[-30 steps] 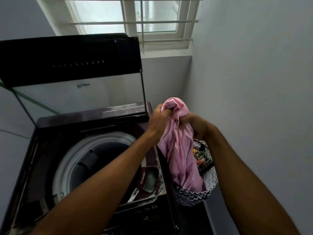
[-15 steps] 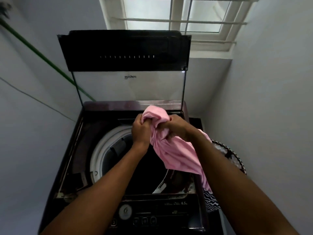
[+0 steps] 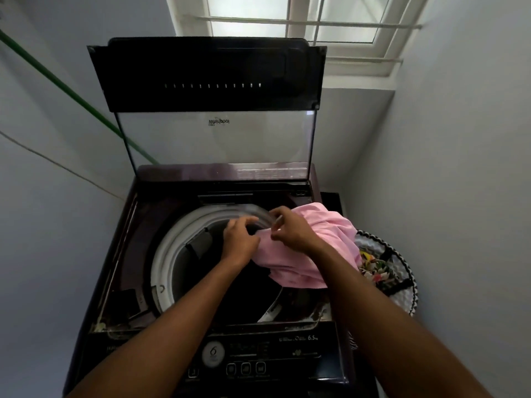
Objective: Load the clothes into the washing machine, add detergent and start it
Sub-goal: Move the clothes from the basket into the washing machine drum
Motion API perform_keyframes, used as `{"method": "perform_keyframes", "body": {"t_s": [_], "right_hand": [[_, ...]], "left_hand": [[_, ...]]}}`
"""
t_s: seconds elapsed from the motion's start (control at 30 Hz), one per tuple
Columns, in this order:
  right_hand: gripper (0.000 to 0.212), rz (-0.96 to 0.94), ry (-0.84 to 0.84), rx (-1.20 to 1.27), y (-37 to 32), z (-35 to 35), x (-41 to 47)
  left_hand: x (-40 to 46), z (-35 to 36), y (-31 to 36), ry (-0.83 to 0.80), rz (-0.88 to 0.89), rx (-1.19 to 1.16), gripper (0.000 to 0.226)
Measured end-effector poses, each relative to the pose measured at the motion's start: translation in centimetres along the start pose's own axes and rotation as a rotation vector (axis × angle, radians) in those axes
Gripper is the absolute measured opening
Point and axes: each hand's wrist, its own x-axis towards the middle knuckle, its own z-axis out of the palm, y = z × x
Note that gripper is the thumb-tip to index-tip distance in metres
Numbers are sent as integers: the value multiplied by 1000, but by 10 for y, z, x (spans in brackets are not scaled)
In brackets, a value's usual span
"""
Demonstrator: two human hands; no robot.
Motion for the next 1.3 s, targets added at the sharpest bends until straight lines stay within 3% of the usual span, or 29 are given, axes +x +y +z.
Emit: {"method": "perform_keyframes", "body": {"t_s": [0.1,0.17,0.23,0.3,0.4,0.5,0.73,0.9,1.1,1.3], "right_hand": [[36,-62,327,8,17,-34,-7],[44,-36,421,-67,38,-58,-12],[61,112,318,-191,67,-81,-19],[81,204,102,-251,100,-96,-27],[122,250,-177,-254,135,-97,-36],[133,262,-342,-437,154,-75,-43],[92,161,-44,-108,163,-50,-51],[33,150,46,-159,161,-60,-54],[27,251,78,-101,142,-83,-59],[13,308,-26,-111,96,-112,-58]], "left_hand": [[-1,20,32,-168,287,72,43],[-2,36,50,-295,486,132,51],[-2,55,68,-384,643,209,64],[-3,74,81,-465,699,374,85],[-2,99,90,-550,655,623,115],[-6,111,92,-571,594,805,135],[-14,118,101,-516,582,909,131],[-18,116,106,-498,610,892,125],[-8,110,97,-461,666,738,101],[2,94,89,-553,558,449,89]]}}
